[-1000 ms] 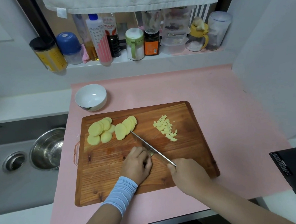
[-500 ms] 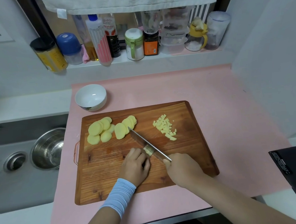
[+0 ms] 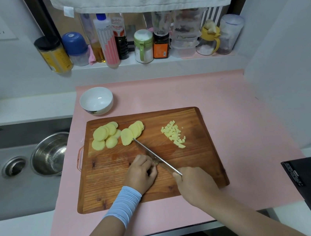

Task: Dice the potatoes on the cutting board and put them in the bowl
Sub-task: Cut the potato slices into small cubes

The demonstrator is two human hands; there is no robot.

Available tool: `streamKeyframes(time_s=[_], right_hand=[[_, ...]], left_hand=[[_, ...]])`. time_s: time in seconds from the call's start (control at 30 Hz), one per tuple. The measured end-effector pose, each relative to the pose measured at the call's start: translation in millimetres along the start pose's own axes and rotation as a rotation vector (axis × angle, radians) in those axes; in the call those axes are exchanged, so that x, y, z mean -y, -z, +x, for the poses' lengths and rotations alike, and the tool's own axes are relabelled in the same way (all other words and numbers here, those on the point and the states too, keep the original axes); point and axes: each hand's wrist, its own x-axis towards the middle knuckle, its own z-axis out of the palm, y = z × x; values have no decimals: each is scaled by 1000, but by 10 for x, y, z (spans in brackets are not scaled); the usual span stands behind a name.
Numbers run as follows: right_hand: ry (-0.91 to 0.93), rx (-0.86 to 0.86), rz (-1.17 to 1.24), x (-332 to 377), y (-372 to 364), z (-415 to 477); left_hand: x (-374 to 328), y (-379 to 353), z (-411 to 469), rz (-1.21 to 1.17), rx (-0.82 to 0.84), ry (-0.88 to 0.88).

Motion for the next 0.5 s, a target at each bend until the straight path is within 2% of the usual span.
streamKeyframes(time_s=[0.5], right_hand=[[-26, 30, 60, 113, -83, 191]], left_hand=[[89, 33, -123, 0, -11, -29]])
